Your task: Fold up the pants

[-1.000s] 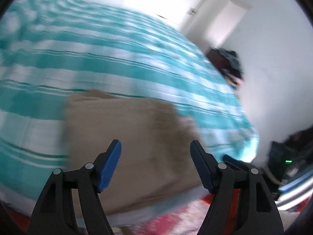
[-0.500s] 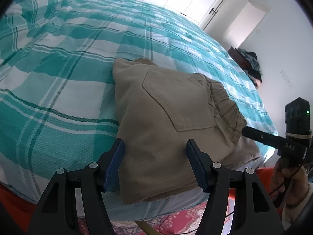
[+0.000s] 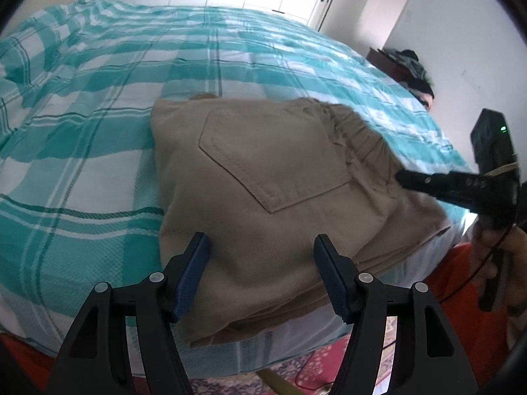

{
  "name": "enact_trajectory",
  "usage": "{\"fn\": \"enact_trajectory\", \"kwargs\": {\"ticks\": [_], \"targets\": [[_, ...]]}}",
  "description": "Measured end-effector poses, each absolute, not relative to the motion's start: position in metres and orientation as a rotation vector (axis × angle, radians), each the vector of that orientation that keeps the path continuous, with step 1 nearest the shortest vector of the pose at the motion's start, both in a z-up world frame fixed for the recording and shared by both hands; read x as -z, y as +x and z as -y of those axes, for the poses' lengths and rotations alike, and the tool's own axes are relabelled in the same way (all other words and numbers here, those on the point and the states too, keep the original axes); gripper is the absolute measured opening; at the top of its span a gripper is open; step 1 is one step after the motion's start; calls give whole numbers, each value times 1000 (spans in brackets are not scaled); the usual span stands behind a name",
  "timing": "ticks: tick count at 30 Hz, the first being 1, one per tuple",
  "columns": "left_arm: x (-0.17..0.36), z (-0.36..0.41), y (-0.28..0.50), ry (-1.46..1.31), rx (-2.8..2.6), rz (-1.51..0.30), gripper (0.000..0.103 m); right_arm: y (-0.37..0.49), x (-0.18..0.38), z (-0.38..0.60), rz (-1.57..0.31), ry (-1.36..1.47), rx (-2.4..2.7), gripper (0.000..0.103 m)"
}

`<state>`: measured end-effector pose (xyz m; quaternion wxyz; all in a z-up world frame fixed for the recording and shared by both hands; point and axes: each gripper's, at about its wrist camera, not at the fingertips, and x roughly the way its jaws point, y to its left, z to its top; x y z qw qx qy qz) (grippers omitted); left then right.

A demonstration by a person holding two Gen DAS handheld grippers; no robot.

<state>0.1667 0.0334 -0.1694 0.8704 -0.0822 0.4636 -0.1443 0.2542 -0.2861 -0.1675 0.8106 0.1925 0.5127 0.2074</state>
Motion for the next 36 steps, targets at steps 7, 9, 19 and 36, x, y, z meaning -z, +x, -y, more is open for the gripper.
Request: {"fn": "enact_trajectory", "kwargs": {"ticks": [7, 9, 19, 36], "targets": [[170, -37, 169, -190, 310, -964, 72, 244, 158, 294, -1080, 477, -453, 54], [170, -36, 170, -187, 309, -962, 73, 244, 164, 290, -1111, 497, -483, 54], [161, -45, 169, -234, 305, -963, 73, 280, 190, 281, -1115, 586, -423, 27], [158, -17, 166, -98, 241, -1044, 73, 209, 178, 356, -1087, 630, -293, 29]]}}
